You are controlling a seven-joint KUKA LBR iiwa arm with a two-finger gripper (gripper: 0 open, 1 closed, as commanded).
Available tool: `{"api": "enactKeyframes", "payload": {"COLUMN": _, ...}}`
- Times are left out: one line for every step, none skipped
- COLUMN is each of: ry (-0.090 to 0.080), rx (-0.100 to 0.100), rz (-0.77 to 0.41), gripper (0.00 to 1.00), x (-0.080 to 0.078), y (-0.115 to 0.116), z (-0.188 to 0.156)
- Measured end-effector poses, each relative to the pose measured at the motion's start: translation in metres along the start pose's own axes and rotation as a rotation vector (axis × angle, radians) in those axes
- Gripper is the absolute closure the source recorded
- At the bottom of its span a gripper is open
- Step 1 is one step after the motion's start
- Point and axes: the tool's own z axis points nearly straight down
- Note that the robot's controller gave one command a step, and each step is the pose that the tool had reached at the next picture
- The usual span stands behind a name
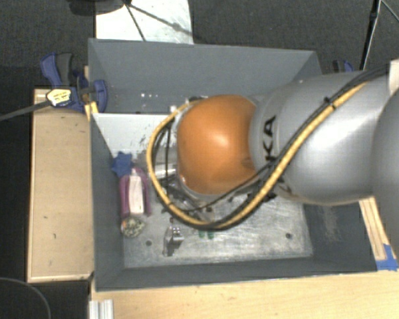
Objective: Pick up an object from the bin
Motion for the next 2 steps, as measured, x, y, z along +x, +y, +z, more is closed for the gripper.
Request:
{"api": "enactKeyframes", "payload": {"ry": -0.026, "rx": -0.004, "rz": -0.474, "gripper": 0.0, "x": -0.0394, "y": 0.0387, "z": 0.1002}}
{"api": "enactKeyframes", "payload": {"ry": -0.011, "rx": 0.001, "rz": -1.005, "gripper": 0.0, "x": -0.0433, "y": 0.04, "z": 0.0958}}
